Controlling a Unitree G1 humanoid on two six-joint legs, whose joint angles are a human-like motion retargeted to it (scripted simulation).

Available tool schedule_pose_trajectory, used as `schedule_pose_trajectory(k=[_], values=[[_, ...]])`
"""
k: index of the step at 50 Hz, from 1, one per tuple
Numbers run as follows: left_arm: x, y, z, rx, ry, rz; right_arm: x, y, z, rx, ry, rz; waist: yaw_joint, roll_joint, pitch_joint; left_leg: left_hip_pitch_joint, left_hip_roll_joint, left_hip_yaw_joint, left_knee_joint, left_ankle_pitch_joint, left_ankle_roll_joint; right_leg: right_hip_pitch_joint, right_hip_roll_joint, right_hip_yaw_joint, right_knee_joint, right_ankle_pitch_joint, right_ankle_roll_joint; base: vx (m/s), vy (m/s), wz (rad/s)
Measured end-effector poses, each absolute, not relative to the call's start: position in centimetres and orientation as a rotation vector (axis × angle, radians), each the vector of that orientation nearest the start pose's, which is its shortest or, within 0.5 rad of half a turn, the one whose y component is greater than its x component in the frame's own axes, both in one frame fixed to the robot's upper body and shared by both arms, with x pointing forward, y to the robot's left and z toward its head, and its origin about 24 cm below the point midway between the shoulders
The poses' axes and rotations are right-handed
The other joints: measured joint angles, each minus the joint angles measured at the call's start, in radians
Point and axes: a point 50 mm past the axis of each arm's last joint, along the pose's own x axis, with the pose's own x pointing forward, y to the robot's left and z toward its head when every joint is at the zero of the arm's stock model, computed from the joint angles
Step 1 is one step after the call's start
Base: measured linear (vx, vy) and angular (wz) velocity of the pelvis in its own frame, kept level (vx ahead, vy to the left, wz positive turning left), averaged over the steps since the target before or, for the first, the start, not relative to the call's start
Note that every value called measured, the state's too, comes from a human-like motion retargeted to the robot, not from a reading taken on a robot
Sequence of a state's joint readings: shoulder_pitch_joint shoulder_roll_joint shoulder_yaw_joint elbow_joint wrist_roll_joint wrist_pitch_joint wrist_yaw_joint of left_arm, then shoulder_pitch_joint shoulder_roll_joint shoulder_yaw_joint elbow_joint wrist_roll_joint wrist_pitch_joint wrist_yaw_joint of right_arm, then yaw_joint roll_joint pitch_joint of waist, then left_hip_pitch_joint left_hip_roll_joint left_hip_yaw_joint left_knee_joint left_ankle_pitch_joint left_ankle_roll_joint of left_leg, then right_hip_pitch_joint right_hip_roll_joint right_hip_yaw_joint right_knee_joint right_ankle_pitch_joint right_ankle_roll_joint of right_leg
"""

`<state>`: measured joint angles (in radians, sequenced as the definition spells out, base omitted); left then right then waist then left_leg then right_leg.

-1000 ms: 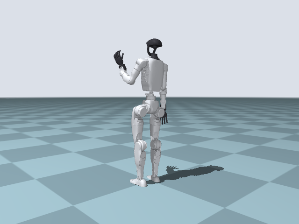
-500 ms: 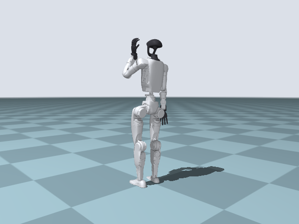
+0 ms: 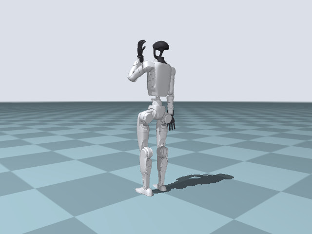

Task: Upper body actions

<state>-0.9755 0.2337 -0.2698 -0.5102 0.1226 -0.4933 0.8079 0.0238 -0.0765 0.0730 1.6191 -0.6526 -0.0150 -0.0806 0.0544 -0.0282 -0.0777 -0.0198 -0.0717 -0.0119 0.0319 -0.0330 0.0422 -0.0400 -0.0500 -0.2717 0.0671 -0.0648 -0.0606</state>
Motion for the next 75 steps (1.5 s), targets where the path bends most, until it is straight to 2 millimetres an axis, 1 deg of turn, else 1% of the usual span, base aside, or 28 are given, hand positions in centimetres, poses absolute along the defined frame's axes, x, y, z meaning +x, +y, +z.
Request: schedule_pose_trajectory(k=[9, 13, 16, 20, 23, 26, 28, 30, 33, 37, 43, 47, 50, 53, 55, 58, 60, 64, 68, 75], values=[[16.4, 9.4, 35.5, -0.516, -1.851, 0.026, -0.8, -18.3, -18.0, -0.665, 1.547, 0.474, 0.000, 0.000, -0.001, 0.001, 0.000, 0.000, -0.001, -0.001, -0.001, 0.001, -0.001, -0.002, 0.001, -0.001, 0.002, 0.00, 0.00, 0.00], [16.7, 10.1, 35.1, -0.495, -1.860, 0.095, -0.6, -18.2, -18.0, -0.664, 1.544, 0.477, -0.003, 0.000, 0.000, 0.000, 0.000, -0.001, -0.001, -0.001, -0.002, 0.001, -0.001, -0.004, 0.001, -0.002, 0.002, 0.00, 0.00, 0.00], [17.6, 11.2, 34.5, -0.456, -1.830, 0.204, -0.6, -18.1, -18.0, -0.664, 1.541, 0.478, -0.004, 0.001, 0.002, 0.000, 0.000, 0.000, -0.001, -0.001, -0.002, 0.000, -0.001, -0.003, 0.001, -0.002, 0.002, 0.00, 0.00, 0.00], [19.7, 12.8, 33.2, -0.351, -1.729, 0.326, -0.5, -18.1, -18.0, -0.654, 1.542, 0.470, -0.004, 0.003, 0.006, 0.000, 0.000, 0.001, -0.001, -0.002, -0.003, 0.000, -0.001, -0.001, 0.001, -0.002, 0.001, 0.00, 0.00, 0.00], [21.7, 14.4, 31.4, -0.214, -1.626, 0.396, -0.3, -18.1, -18.0, -0.652, 1.539, 0.466, -0.008, 0.006, 0.009, 0.000, 0.001, 0.002, -0.002, -0.002, -0.004, -0.001, 0.000, 0.000, 0.001, -0.002, 0.001, 0.00, 0.00, 0.00], [23.2, 16.7, 28.6, -0.045, -1.512, 0.452, 0.1, -18.1, -18.0, -0.663, 1.528, 0.474, -0.022, 0.008, 0.014, -0.002, 0.002, 0.005, -0.002, -0.003, -0.005, -0.006, 0.001, 0.005, 0.003, -0.003, 0.000, 0.00, 0.00, 0.00], [23.6, 18.3, 26.5, 0.077, -1.430, 0.472, 0.4, -18.1, -18.0, -0.669, 1.520, 0.479, -0.033, 0.009, 0.018, -0.002, 0.004, 0.008, -0.002, -0.004, -0.005, -0.008, 0.002, 0.009, 0.004, -0.003, 0.000, 0.00, 0.00, 0.00], [23.7, 19.7, 24.6, 0.184, -1.357, 0.477, 0.5, -18.0, -18.0, -0.671, 1.515, 0.481, -0.043, 0.008, 0.020, -0.002, 0.005, 0.011, -0.002, -0.005, -0.006, -0.011, 0.004, 0.013, 0.004, -0.003, 0.000, 0.00, 0.00, 0.00], [23.6, 21.8, 20.3, 0.362, -1.164, 0.459, 0.6, -18.0, -18.0, -0.660, 1.512, 0.472, -0.053, 0.007, 0.025, -0.002, 0.008, 0.018, -0.003, -0.008, -0.006, -0.013, 0.007, 0.021, 0.003, -0.002, 0.000, 0.00, 0.00, 0.00], [22.7, 23.4, 15.0, 0.497, -0.924, 0.407, 0.5, -17.9, -18.0, -0.652, 1.514, 0.468, -0.056, 0.005, 0.027, -0.003, 0.010, 0.026, -0.004, -0.010, -0.006, -0.015, 0.009, 0.030, 0.001, -0.003, 0.000, 0.00, 0.00, 0.00], [20.5, 24.6, 7.3, 0.566, -0.556, 0.283, 0.6, -18.1, -18.0, -0.668, 1.511, 0.480, -0.065, 0.007, 0.031, -0.005, 0.009, 0.023, -0.004, -0.011, -0.006, -0.016, 0.007, 0.025, 0.002, -0.003, 0.001, 0.00, 0.00, 0.00], [18.2, 25.0, 2.4, 0.617, -0.315, 0.177, 0.7, -18.2, -18.0, -0.682, 1.508, 0.486, -0.069, 0.010, 0.034, -0.006, 0.007, 0.018, -0.005, -0.011, -0.006, -0.016, 0.004, 0.017, 0.002, -0.005, 0.002, 0.00, 0.01, 0.03], [16.1, 25.4, -0.6, 0.683, -0.160, 0.067, 0.7, -18.4, -18.0, -0.689, 1.507, 0.486, -0.069, 0.013, 0.036, -0.007, 0.007, 0.016, -0.005, -0.011, -0.007, -0.015, 0.003, 0.014, 0.002, -0.006, 0.002, 0.01, 0.05, 0.06], [14.0, 25.8, -3.1, 0.749, -0.018, -0.020, 0.6, -18.5, -18.0, -0.688, 1.510, 0.483, -0.067, 0.015, 0.036, -0.007, 0.007, 0.015, -0.005, -0.011, -0.007, -0.014, 0.003, 0.011, 0.001, -0.007, 0.002, 0.01, 0.02, 0.02], [12.5, 26.0, -4.4, 0.783, 0.062, -0.075, 0.6, -18.5, -18.0, -0.687, 1.511, 0.482, -0.066, 0.016, 0.037, -0.007, 0.006, 0.014, -0.004, -0.012, -0.007, -0.014, 0.002, 0.009, 0.001, -0.008, 0.003, 0.00, 0.00, 0.00], [10.5, 26.0, -6.2, 0.788, 0.175, -0.144, 0.5, -18.6, -18.0, -0.690, 1.511, 0.483, -0.064, 0.016, 0.037, -0.007, 0.006, 0.012, -0.005, -0.012, -0.007, -0.012, 0.001, 0.006, 0.001, -0.009, 0.003, 0.00, 0.00, 0.00], [9.2, 25.7, -7.3, 0.766, 0.242, -0.188, 0.4, -18.6, -18.0, -0.692, 1.512, 0.483, -0.063, 0.016, 0.037, -0.007, 0.006, 0.011, -0.005, -0.012, -0.008, -0.010, 0.001, 0.004, -0.001, -0.009, 0.003, 0.00, 0.00, 0.00], [7.4, 24.6, -8.8, 0.694, 0.345, -0.274, 0.3, -18.7, -18.0, -0.689, 1.517, 0.481, -0.059, 0.018, 0.036, -0.008, 0.005, 0.007, -0.005, -0.011, -0.008, -0.008, 0.000, -0.002, -0.002, -0.010, 0.004, 0.00, 0.00, 0.00], [6.4, 23.5, -9.7, 0.643, 0.401, -0.344, 0.2, -18.7, -18.0, -0.694, 1.518, 0.485, -0.057, 0.018, 0.034, -0.009, 0.004, 0.003, -0.005, -0.011, -0.008, -0.006, -0.002, -0.008, -0.003, -0.011, 0.005, 0.00, 0.00, 0.00], [5.5, 20.9, -10.9, 0.582, 0.447, -0.396, 0.0, -18.7, -18.0, -0.693, 1.523, 0.487, -0.051, 0.016, 0.031, -0.012, 0.001, -0.001, -0.005, -0.010, -0.009, -0.005, -0.004, -0.013, -0.005, -0.012, 0.006, 0.00, 0.00, 0.00]])
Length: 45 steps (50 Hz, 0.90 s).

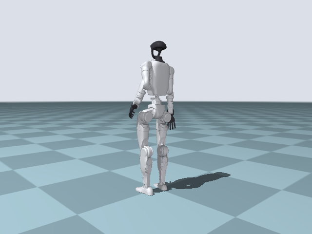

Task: Upper body actions

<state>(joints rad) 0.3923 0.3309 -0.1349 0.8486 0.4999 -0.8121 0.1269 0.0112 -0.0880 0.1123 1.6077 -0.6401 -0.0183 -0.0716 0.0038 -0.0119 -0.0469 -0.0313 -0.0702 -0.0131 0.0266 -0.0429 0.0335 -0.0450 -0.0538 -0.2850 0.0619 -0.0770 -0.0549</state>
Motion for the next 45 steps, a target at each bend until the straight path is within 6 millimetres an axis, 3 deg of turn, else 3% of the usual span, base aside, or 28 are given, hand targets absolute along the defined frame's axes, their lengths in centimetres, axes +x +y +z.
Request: schedule_pose_trajectory(k=[12, 23, 32, 45], values=[[5.1, 18.8, -13.0, 0.680, 0.531, -0.385, -0.2, -19.0, -17.9, -0.689, 1.531, 0.482, 0.011, 0.002, -0.007, -0.004, -0.002, -0.002, -0.001, 0.002, -0.002, -0.003, 0.000, -0.001, -0.001, -0.001, -0.001, 0.00, 0.00, 0.00], [6.4, 20.3, -12.9, 0.776, 0.513, -0.384, -0.4, -18.8, -18.0, -0.671, 1.538, 0.465, 0.017, 0.006, -0.015, -0.005, 0.002, 0.011, -0.002, 0.003, -0.005, -0.003, 0.006, 0.010, -0.002, -0.003, -0.005, 0.00, 0.00, 0.00], [6.0, 20.8, -14.6, 0.779, 0.733, -0.438, -0.4, -18.6, -18.0, -0.673, 1.538, 0.476, 0.013, 0.002, -0.017, -0.005, 0.004, 0.011, -0.002, 0.004, -0.006, -0.004, 0.005, 0.011, -0.002, -0.002, -0.004, 0.00, 0.00, 0.00], [1.8, 19.1, -17.7, 0.732, 1.220, -0.548, -0.3, -17.9, -18.0, -0.666, 1.532, 0.490, 0.002, -0.013, -0.017, -0.004, 0.003, 0.014, -0.002, 0.004, -0.004, -0.006, 0.004, 0.014, -0.001, 0.001, -0.003, 0.00, 0.00, 0.00]])
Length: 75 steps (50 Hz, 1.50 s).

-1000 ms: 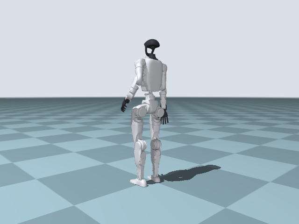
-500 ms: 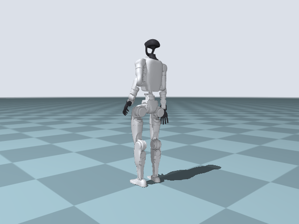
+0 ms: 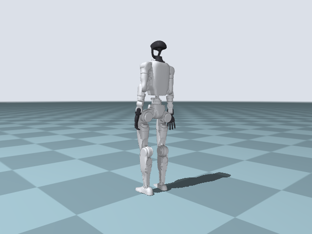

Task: Upper body actions

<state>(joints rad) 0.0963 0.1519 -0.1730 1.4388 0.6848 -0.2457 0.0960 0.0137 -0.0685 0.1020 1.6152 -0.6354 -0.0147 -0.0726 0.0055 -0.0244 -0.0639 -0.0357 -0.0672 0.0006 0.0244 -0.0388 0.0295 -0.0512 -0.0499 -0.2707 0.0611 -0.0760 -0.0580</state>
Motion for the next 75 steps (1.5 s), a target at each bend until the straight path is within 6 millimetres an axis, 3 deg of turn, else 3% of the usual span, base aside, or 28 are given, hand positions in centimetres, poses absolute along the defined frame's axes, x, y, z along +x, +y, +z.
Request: schedule_pose_trajectory(k=[7, 15, 27, 37, 43, 54, 62, 68, 75], values=[[0.5, 18.9, -17.8, 0.617, 1.410, -0.548, 0.0, -17.7, -18.1, -0.679, 1.523, 0.504, -0.017, 0.006, 0.001, 0.021, -0.011, -0.003, -0.016, -0.005, 0.025, -0.003, 0.014, -0.002, 0.001, 0.002, -0.002, 0.00, 0.00, 0.00], [1.0, 18.9, -17.8, 0.673, 1.318, -0.558, 0.0, -17.6, -18.1, -0.662, 1.527, 0.492, -0.011, -0.004, 0.002, 0.012, 0.003, 0.016, -0.008, -0.006, 0.009, -0.008, 0.006, 0.022, 0.004, 0.004, 0.003, 0.00, 0.00, -0.06], [0.1, 19.7, -17.7, 0.653, 1.375, -0.547, -0.1, -17.7, -18.1, -0.671, 1.528, 0.501, -0.018, -0.001, -0.003, 0.012, 0.002, 0.020, -0.008, -0.008, 0.009, -0.009, 0.008, 0.025, 0.002, 0.005, 0.002, 0.00, 0.00, 0.00], [3.8, 19.8, -17.0, 0.892, 1.044, -0.674, -0.3, -18.2, -18.0, -0.667, 1.538, 0.481, -0.007, 0.010, -0.005, 0.013, 0.004, 0.027, -0.009, -0.010, 0.008, -0.010, 0.008, 0.029, 0.002, 0.006, 0.004, 0.00, 0.00, 0.00], [5.7, 20.9, -15.5, 0.924, 0.867, -0.653, -0.3, -18.5, -18.0, -0.679, 1.543, 0.484, -0.008, 0.017, -0.005, 0.015, 0.006, 0.030, -0.010, -0.011, 0.007, -0.011, 0.012, 0.033, -0.002, 0.010, 0.002, 0.00, 0.00, 0.00], [6.1, 23.4, -13.3, 0.853, 0.800, -0.628, -0.3, -18.8, -17.9, -0.666, 1.550, 0.456, 0.007, 0.026, -0.004, 0.023, 0.014, 0.061, -0.010, -0.020, 0.005, -0.020, 0.018, 0.074, 0.004, 0.013, 0.004, 0.01, 0.00, -0.18], [5.8, 23.1, -12.3, 0.782, 0.771, -0.693, -0.3, -19.0, -17.9, -0.673, 1.552, 0.455, 0.011, 0.031, -0.003, 0.028, 0.017, 0.071, -0.010, -0.022, 0.004, -0.020, 0.019, 0.083, 0.005, 0.015, 0.005, 0.00, 0.00, 0.00], [5.1, 22.4, -12.7, 0.796, 0.786, -0.737, -0.4, -18.8, -17.9, -0.672, 1.553, 0.465, 0.008, 0.026, -0.005, 0.029, 0.016, 0.071, -0.011, -0.022, 0.005, -0.017, 0.020, 0.080, 0.002, 0.016, 0.005, 0.00, 0.00, 0.00], [3.9, 20.7, -15.3, 0.863, 0.895, -0.666, -0.3, -18.3, -18.0, -0.661, 1.550, 0.474, 0.008, 0.014, -0.004, 0.025, 0.013, 0.066, -0.010, -0.020, 0.007, -0.021, 0.016, 0.076, 0.004, 0.017, 0.006, 0.00, 0.00, 0.00]])
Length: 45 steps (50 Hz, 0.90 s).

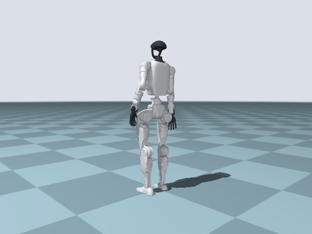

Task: Upper body actions

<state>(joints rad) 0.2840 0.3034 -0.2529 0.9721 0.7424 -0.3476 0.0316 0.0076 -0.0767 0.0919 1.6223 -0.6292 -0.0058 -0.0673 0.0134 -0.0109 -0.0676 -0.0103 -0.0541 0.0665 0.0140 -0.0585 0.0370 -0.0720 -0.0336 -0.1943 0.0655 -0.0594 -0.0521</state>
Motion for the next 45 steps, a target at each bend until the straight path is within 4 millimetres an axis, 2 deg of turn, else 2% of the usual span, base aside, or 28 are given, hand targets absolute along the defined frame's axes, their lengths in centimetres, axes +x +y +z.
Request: schedule_pose_trajectory(k=[6, 12, 18, 23, 28, 32, 36, 42, 45], values=[[2.5, 19.9, -16.8, 0.926, 1.034, -0.709, -0.2, -18.1, -18.0, -0.666, 1.544, 0.480, -0.005, -0.006, 0.002, 0.001, 0.000, -0.002, 0.000, 0.001, 0.001, -0.001, -0.002, 0.003, 0.001, 0.002, 0.001, 0.00, 0.00, 0.00], [2.7, 19.6, -16.9, 0.934, 1.029, -0.714, -0.1, -18.1, -18.0, -0.662, 1.542, 0.475, -0.007, -0.006, 0.002, 0.003, 0.003, 0.003, -0.001, 0.000, 0.001, -0.004, 0.002, 0.013, 0.002, 0.003, 0.001, 0.00, 0.00, 0.00], [4.3, 18.9, -16.0, 0.903, 0.874, -0.652, -0.1, -18.1, -18.0, -0.649, 1.544, 0.461, 0.003, -0.005, 0.005, 0.005, 0.006, 0.013, -0.001, -0.001, 0.001, -0.006, 0.003, 0.025, 0.004, 0.003, 0.001, 0.00, 0.00, 0.00], [6.4, 18.2, -14.1, 0.823, 0.669, -0.592, -0.2, -18.4, -18.0, -0.642, 1.551, 0.448, 0.018, -0.001, 0.004, 0.003, 0.007, 0.020, -0.002, -0.001, 0.000, -0.009, 0.003, 0.031, 0.006, 0.001, 0.003, 0.00, 0.00, 0.00], [7.2, 19.0, -12.5, 0.853, 0.558, -0.622, -0.4, -18.8, -17.9, -0.656, 1.557, 0.450, 0.023, 0.008, -0.002, 0.001, 0.005, 0.013, -0.001, 0.000, 0.000, -0.006, 0.004, 0.025, 0.002, 0.001, 0.000, 0.00, 0.00, 0.00], [6.4, 21.4, -12.5, 0.999, 0.602, -0.710, -0.5, -18.8, -17.9, -0.657, 1.561, 0.454, 0.022, 0.011, -0.008, -0.001, 0.003, 0.006, 0.000, 0.001, 0.000, -0.003, 0.004, 0.015, 0.000, 0.000, -0.003, 0.00, 0.00, 0.00], [4.6, 23.3, -13.4, 1.106, 0.704, -0.764, -0.7, -18.7, -17.9, -0.655, 1.565, 0.460, 0.019, 0.010, -0.014, -0.002, 0.001, 0.001, 0.000, 0.002, 0.000, 0.000, 0.003, 0.006, -0.003, -0.002, -0.005, 0.00, 0.00, 0.00], [1.7, 24.0, -14.5, 1.090, 0.861, -0.824, -0.8, -18.6, -17.9, -0.669, 1.564, 0.472, 0.009, 0.012, -0.022, -0.003, -0.002, -0.011, 0.001, 0.004, 0.001, 0.004, 0.002, -0.008, -0.004, -0.002, -0.008, 0.00, 0.00, 0.00], [1.0, 24.3, -14.9, 1.157, 0.884, -0.820, -0.6, -18.5, -17.9, -0.672, 1.561, 0.476, 0.006, 0.012, -0.021, -0.004, -0.003, -0.014, 0.002, 0.004, 0.001, 0.003, 0.001, -0.011, -0.002, -0.003, -0.009, 0.00, 0.00, 0.00]])
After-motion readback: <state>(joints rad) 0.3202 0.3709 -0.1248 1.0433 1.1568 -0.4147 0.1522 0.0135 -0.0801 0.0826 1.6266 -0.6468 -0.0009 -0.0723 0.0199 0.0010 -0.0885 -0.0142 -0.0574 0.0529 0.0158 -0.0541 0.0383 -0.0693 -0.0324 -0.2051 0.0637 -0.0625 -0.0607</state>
